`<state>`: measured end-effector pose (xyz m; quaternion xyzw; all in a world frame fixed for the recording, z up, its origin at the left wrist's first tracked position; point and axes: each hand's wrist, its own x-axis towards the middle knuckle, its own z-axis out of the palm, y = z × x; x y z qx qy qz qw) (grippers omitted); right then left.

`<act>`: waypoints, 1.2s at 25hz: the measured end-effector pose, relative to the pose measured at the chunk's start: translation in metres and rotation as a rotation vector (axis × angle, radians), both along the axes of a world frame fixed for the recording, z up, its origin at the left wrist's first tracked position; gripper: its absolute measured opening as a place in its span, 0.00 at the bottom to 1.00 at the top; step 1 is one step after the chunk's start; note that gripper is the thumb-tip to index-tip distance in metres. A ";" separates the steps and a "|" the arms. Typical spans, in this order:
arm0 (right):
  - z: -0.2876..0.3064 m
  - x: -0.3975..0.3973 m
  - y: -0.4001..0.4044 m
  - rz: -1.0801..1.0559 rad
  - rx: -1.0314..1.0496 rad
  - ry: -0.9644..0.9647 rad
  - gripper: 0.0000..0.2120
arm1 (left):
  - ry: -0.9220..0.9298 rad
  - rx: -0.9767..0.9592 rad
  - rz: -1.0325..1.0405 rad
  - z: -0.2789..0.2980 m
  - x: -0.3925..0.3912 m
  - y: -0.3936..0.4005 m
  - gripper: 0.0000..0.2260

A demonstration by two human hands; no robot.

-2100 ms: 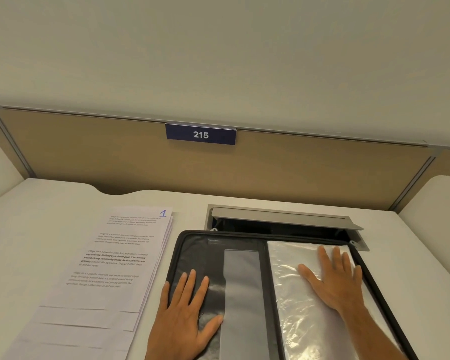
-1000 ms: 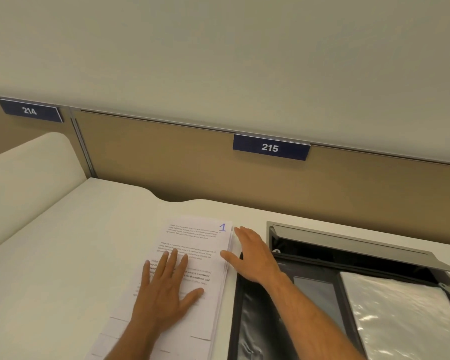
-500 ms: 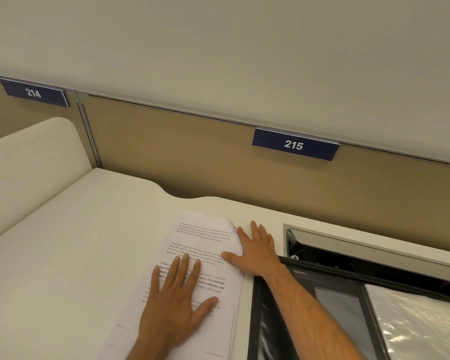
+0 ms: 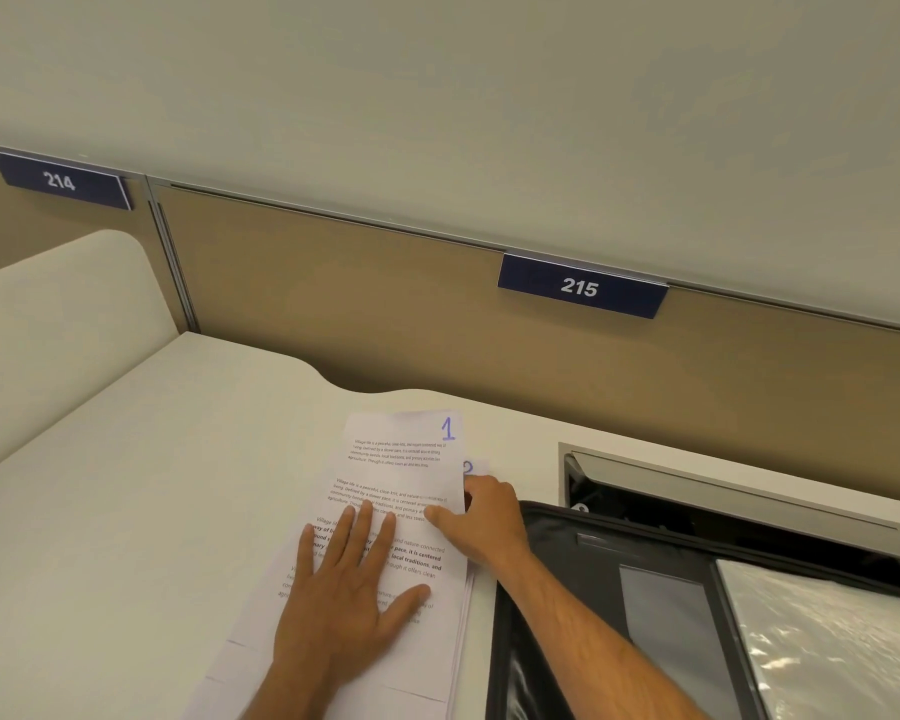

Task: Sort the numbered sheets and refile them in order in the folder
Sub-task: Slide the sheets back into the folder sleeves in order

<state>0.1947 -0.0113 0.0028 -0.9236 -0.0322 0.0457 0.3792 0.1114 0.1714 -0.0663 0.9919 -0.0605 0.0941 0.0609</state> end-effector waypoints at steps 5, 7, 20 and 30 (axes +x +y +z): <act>-0.007 -0.008 -0.002 -0.044 -0.018 0.093 0.11 | 0.023 -0.019 -0.002 0.002 0.000 -0.001 0.37; -0.004 -0.011 -0.002 -0.062 0.029 0.094 0.10 | 0.054 -0.035 -0.004 0.005 -0.001 0.000 0.37; 0.068 -0.051 -0.088 -0.113 0.471 0.161 0.12 | -0.038 -0.467 0.121 0.064 -0.020 -0.032 0.43; 0.084 -0.131 -0.241 -0.174 0.538 0.240 0.11 | 0.316 -1.333 0.176 0.109 -0.071 -0.134 0.27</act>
